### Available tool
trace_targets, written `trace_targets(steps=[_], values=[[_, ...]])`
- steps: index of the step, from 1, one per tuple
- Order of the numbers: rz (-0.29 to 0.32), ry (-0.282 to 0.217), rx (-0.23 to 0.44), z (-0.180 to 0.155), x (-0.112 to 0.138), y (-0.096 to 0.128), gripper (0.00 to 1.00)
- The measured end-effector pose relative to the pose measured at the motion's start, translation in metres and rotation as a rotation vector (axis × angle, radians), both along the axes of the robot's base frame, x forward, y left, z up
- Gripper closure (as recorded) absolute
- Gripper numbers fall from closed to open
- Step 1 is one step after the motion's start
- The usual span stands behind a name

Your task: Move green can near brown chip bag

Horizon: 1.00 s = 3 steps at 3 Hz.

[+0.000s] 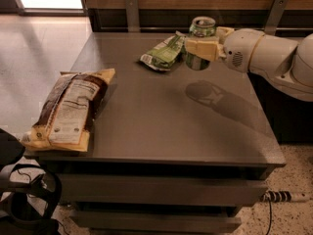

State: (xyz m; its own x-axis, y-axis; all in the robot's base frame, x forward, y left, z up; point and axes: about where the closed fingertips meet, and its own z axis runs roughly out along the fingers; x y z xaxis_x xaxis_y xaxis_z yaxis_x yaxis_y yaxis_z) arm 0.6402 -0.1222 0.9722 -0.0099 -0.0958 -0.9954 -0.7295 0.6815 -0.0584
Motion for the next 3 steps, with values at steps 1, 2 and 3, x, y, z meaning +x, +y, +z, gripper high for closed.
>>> trace_targets(steps=[1,2,3], values=[[0.045,0.014,0.0,-0.002,-0.026,0.027,1.0],[0.128,0.005,-0.01,-0.008,-0.045,0.051,1.0],[0.273,0.005,0.022,-0.018,-0.076,0.086,1.0]])
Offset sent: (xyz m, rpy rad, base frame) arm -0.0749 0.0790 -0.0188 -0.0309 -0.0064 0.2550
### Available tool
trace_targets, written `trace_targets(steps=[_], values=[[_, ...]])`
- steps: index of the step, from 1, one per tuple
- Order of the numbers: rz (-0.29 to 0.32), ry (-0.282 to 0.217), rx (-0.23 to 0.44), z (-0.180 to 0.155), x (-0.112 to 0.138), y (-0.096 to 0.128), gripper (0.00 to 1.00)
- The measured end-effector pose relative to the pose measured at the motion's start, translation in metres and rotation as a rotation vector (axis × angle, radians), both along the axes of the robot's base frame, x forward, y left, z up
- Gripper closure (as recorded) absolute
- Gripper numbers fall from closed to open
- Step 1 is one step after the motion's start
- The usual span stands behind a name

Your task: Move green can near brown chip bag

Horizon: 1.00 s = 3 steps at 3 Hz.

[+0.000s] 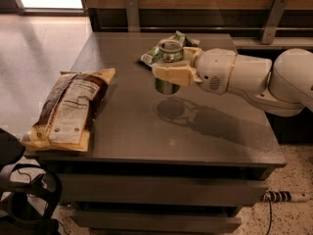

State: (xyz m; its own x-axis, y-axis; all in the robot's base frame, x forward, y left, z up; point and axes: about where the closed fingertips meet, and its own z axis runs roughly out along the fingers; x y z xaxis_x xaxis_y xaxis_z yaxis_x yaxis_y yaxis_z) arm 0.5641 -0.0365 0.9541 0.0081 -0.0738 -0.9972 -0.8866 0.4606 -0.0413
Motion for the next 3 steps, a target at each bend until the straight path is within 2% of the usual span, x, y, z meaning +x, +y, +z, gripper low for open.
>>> trace_targets(steps=[1,2,3], values=[[0.094,-0.004,0.013,0.0,-0.019,0.016,1.0],[0.094,-0.004,0.013,0.0,-0.019,0.016,1.0],[0.037,0.042,-0.03,-0.016,-0.033,0.034,1.0]])
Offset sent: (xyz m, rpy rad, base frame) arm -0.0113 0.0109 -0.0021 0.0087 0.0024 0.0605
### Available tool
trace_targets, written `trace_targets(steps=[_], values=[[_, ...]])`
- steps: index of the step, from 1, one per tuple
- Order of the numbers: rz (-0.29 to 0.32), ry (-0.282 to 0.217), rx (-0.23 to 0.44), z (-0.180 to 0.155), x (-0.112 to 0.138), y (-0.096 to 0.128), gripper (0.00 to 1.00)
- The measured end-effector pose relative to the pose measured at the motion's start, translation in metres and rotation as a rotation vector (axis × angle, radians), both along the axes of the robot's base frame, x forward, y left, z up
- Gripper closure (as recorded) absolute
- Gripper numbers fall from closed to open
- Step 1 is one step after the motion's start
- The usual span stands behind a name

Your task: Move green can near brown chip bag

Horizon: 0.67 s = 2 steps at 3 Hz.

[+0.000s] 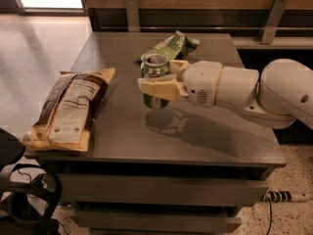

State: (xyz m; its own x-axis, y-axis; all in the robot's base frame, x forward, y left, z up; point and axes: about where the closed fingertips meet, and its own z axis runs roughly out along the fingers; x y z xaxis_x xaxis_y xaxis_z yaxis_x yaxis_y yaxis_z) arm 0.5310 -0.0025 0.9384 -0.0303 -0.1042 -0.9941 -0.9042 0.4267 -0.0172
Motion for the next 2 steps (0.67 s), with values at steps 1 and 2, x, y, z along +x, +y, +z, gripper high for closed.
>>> trace_targets(steps=[1,2], values=[[-0.04,0.018,-0.029,-0.011,-0.014,0.016,1.0],[-0.016,0.023,-0.022,-0.044,-0.032,0.049,1.0]])
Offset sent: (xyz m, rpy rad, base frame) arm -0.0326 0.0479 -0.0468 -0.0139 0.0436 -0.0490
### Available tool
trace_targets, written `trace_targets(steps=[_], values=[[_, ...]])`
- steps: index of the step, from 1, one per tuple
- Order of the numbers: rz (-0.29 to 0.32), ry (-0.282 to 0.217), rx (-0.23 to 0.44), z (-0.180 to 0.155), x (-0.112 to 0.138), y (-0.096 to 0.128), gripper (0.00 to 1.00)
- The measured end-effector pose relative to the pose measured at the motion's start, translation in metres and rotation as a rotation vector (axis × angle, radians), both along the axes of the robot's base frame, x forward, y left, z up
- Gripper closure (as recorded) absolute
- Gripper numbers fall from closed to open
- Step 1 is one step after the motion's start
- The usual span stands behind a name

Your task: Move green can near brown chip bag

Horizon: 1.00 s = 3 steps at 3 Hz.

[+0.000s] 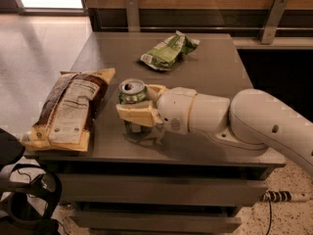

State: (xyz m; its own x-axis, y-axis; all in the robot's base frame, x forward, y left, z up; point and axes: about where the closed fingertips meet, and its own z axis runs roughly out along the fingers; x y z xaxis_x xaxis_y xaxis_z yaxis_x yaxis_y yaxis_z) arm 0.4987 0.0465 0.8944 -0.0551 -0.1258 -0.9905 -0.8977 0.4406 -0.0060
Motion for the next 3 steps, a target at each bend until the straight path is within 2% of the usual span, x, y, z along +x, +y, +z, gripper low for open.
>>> trace_targets(steps=[1,3], values=[[0.005,-0.001,0.0,-0.0015,-0.0011,0.0025,0.97],[0.012,-0.003,-0.002,-0.0006,-0.0025,0.0063,0.51]])
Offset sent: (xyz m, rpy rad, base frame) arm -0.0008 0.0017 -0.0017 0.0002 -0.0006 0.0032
